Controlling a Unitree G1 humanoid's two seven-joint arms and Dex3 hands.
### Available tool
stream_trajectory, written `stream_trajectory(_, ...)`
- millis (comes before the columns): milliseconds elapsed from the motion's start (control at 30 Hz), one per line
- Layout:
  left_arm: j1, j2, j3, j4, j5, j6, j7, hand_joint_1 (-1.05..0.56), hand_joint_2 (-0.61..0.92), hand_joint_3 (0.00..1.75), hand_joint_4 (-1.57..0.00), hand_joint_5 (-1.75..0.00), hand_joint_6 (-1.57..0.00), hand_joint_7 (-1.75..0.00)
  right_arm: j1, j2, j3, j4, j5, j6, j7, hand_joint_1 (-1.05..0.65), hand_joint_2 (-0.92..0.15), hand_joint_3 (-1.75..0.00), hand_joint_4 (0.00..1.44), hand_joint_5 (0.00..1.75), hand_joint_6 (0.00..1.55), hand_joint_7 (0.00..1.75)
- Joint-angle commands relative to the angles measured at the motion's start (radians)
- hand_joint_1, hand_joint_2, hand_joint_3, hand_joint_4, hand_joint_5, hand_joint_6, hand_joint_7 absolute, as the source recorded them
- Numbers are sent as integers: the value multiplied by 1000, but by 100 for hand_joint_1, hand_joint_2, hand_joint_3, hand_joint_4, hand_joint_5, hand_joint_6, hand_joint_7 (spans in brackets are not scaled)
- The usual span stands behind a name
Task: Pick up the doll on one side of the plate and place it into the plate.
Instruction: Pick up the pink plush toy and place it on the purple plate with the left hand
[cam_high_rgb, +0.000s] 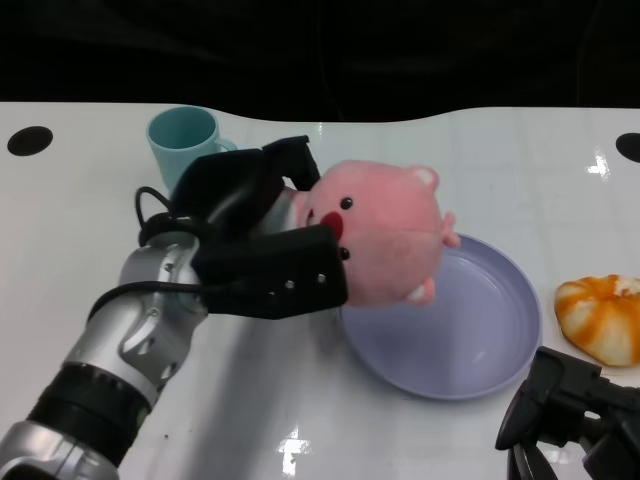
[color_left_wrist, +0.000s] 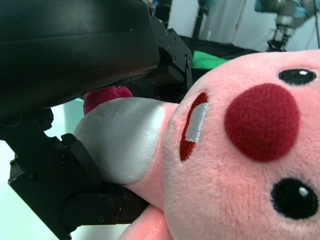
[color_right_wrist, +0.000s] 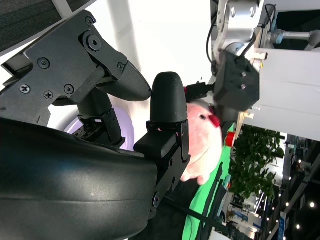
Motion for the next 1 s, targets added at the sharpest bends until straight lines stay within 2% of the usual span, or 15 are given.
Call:
stream_trajectory(33,-40,-17,-15,32,9,-2,4,-23,43,121,-95,-175,-75,-175,2,-4,-7,5,7,-6,-4,-18,-42,-143,70,175,59,156)
stream_trajectory(367,-108,-152,-69,124,17,40,10,-22,44,118,-95,-175,-75,-175,2,-6,-15,8,5,-26,-5,-16,-41,-147,71,175,61,155)
stream_trajectory(700,-157,-218,-105,192,29,81,-16,-24,53,102,-91,-175,-65,-174,27,-2,-4,-20,-1,-24,-8,-17,-41,-145,70,175,60,155)
stream_trajectory(900,-192,-245,-105,254,14,82,-28,-23,53,90,-92,-175,-68,-175,35,5,12,-31,-17,-24,-21,-18,-42,-144,70,175,60,155)
stream_trajectory(933,-200,-247,-104,263,11,87,-42,-24,56,80,-88,-175,-69,-155,34,5,14,-27,-18,-29,-22,-18,-42,-144,70,175,60,155)
stream_trajectory(1000,-213,-250,-102,275,3,96,-70,-26,69,50,-79,-174,-85,-91,31,5,18,-21,-20,-35,-23,-19,-43,-143,70,175,60,154)
